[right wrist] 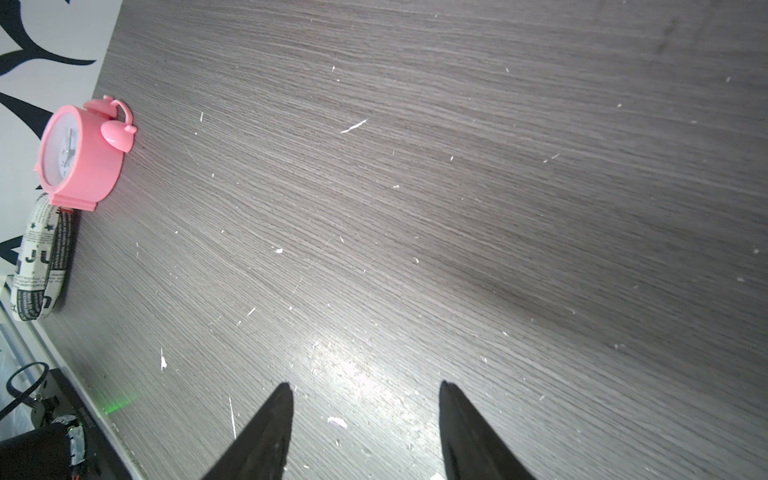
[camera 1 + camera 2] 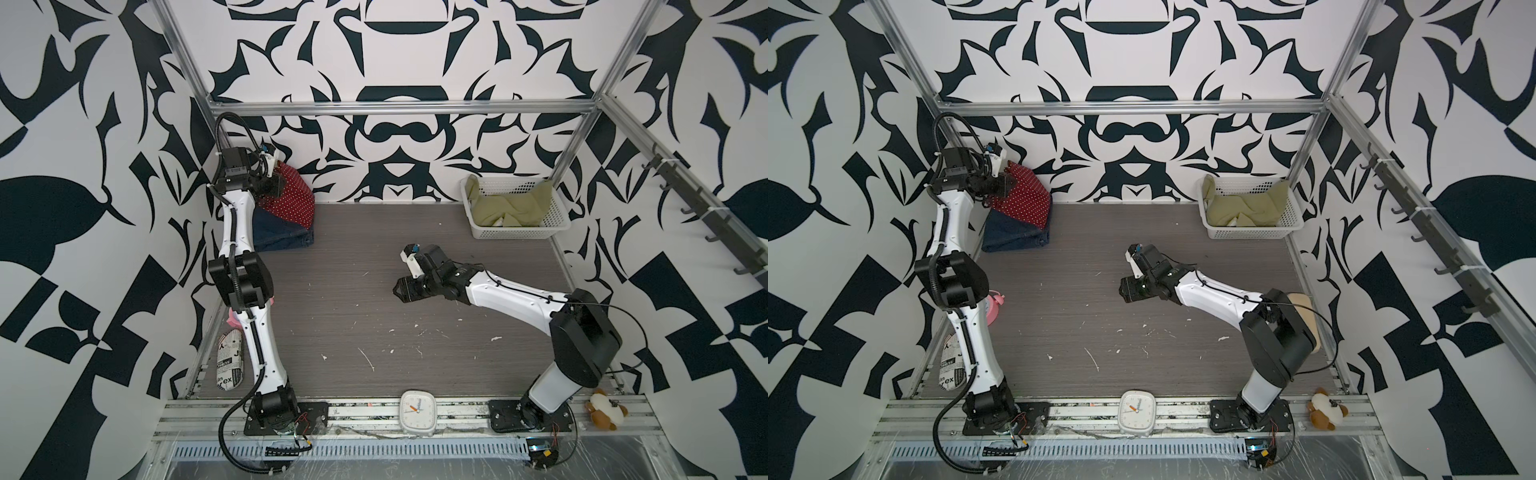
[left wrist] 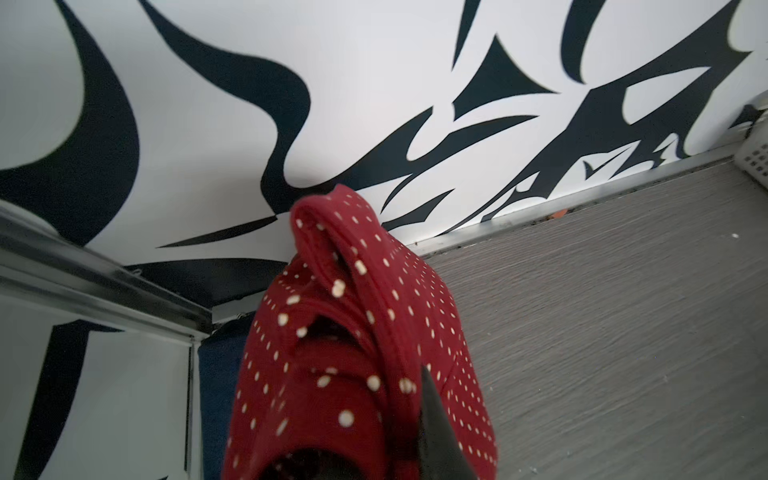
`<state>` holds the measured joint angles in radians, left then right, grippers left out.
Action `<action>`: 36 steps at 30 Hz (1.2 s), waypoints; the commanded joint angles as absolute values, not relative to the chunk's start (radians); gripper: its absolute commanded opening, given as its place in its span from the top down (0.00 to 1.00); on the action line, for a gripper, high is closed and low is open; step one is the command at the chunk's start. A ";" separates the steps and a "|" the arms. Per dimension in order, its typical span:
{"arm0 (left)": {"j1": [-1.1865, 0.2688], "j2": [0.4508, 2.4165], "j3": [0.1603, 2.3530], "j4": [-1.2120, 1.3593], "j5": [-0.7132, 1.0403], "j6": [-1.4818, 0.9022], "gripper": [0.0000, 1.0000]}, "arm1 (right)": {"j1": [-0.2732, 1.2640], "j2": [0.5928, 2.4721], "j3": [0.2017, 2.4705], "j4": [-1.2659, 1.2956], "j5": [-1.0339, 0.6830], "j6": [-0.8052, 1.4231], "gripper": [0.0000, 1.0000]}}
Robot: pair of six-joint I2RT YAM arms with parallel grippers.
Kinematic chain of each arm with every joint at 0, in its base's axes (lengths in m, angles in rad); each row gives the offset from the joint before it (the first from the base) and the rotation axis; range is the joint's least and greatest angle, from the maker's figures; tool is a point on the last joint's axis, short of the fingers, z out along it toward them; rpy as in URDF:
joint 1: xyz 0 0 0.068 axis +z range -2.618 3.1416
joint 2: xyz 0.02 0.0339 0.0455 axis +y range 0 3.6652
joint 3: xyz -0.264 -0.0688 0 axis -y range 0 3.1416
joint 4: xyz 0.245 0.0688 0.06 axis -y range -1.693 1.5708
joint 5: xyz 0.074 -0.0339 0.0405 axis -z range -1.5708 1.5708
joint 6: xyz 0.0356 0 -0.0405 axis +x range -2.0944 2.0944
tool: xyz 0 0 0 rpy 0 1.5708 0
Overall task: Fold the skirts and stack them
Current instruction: 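Lower the red dotted skirt onto the denim skirt with the left gripper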
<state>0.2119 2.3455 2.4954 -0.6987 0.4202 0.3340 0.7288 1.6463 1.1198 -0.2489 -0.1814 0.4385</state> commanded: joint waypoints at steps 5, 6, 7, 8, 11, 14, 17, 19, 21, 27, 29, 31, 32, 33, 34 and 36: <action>0.204 2.285 2.482 -0.747 0.508 0.325 1.00 | 0.736 1.575 1.097 -0.215 -0.157 0.442 0.40; 0.206 2.292 2.486 -0.751 0.502 0.327 1.00 | 0.738 1.577 1.100 -0.215 -0.158 0.444 0.40; 0.209 2.303 2.495 -0.763 0.499 0.327 1.00 | 0.738 1.581 1.102 -0.215 -0.159 0.446 0.40; 0.213 2.316 2.507 -0.774 0.501 0.325 1.00 | 0.740 1.583 1.104 -0.214 -0.159 0.447 0.40; 0.219 2.346 2.510 -0.777 0.492 0.314 1.00 | 0.742 1.599 1.117 -0.210 -0.161 0.449 0.40; 0.229 2.388 2.526 -0.794 0.498 0.314 1.00 | 0.746 1.621 1.141 -0.219 -0.165 0.449 0.40; 0.249 2.428 2.533 -0.791 0.486 0.297 1.00 | 0.749 1.634 1.154 -0.221 -0.168 0.448 0.41; 0.256 2.443 2.526 -0.789 0.463 0.305 1.00 | 0.752 1.638 1.162 -0.226 -0.169 0.449 0.41; 0.262 2.455 2.513 -0.782 0.433 0.320 1.00 | 0.752 1.638 1.168 -0.231 -0.169 0.447 0.41; 0.278 2.520 2.543 -0.783 0.349 0.358 1.00 | 0.756 1.641 1.184 -0.251 -0.160 0.446 0.41; 0.279 2.548 2.565 -0.792 0.305 0.385 1.00 | 0.758 1.646 1.193 -0.259 -0.156 0.446 0.41; 0.281 2.565 2.575 -0.787 0.262 0.401 1.00 | 0.761 1.650 1.201 -0.269 -0.154 0.446 0.41; 0.281 2.576 2.582 -0.788 0.243 0.413 1.00 | 0.760 1.655 1.207 -0.275 -0.152 0.445 0.41; 0.281 2.583 2.586 -0.788 0.226 0.419 1.00 | 0.761 1.660 1.213 -0.280 -0.151 0.444 0.41; 0.281 2.594 2.598 -0.787 0.200 0.424 1.00 | 0.762 1.664 1.220 -0.282 -0.150 0.443 0.41; 0.281 2.613 2.634 -0.798 0.150 0.431 1.00 | 0.762 1.677 1.237 -0.295 -0.152 0.441 0.41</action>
